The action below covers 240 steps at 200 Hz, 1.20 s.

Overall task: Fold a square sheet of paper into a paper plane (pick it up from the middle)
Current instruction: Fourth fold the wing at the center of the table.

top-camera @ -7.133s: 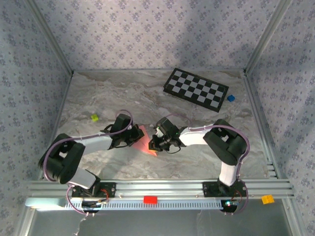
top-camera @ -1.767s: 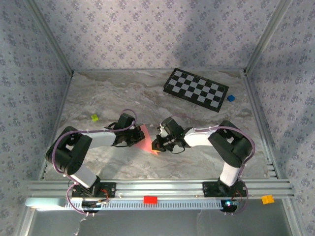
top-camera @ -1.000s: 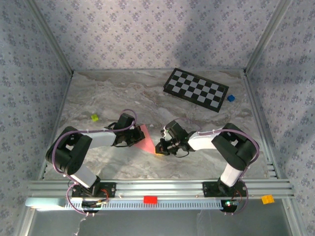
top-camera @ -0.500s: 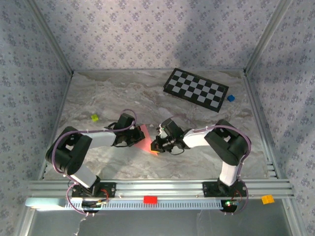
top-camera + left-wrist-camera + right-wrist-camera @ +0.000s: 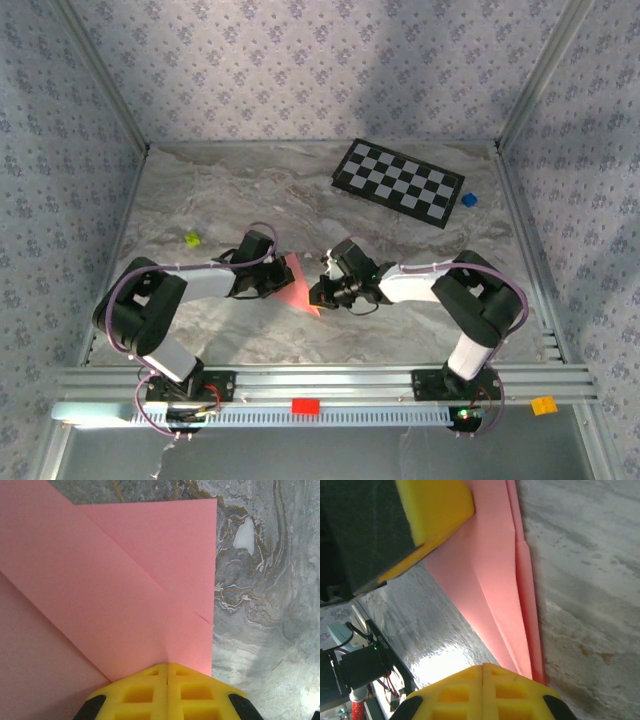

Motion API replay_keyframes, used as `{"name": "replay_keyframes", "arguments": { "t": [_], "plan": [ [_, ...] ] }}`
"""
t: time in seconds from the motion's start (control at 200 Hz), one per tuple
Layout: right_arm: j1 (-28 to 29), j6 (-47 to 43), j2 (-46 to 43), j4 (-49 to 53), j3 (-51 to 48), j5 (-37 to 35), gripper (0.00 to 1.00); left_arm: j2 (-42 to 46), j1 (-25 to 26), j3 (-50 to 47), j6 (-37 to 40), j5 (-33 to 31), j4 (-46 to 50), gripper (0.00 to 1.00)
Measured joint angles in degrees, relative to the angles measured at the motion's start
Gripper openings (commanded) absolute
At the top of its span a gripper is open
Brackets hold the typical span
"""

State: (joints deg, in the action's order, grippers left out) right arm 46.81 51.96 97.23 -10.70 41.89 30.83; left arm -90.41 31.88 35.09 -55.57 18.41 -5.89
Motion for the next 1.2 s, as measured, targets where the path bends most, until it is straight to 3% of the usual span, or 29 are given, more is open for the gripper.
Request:
{"name": "replay_keyframes", "arguments": {
  "t": [0.38, 0.62, 0.835, 1.199],
  "plan": [
    [-0.1, 0.2, 0.5, -2.7, -3.8, 0.0, 0.00, 0.0, 0.0, 0.0, 0.0, 0.0, 0.0, 0.00],
    [-0.1, -1.0, -0.4, 3.0, 2.6, 0.0, 0.01, 0.0, 0.0, 0.0, 0.0, 0.0, 0.0, 0.00],
    [-0.1, -0.9, 5.4, 2.3, 8.3, 0.1, 0.02, 0.1, 0.0, 0.0, 0.0, 0.0, 0.1, 0.00],
    [-0.1, -0.2, 8.2, -1.4, 5.3, 0.2, 0.00, 2.3, -0.4, 0.2, 1.4, 0.0, 4.5, 0.03]
  ]
}}
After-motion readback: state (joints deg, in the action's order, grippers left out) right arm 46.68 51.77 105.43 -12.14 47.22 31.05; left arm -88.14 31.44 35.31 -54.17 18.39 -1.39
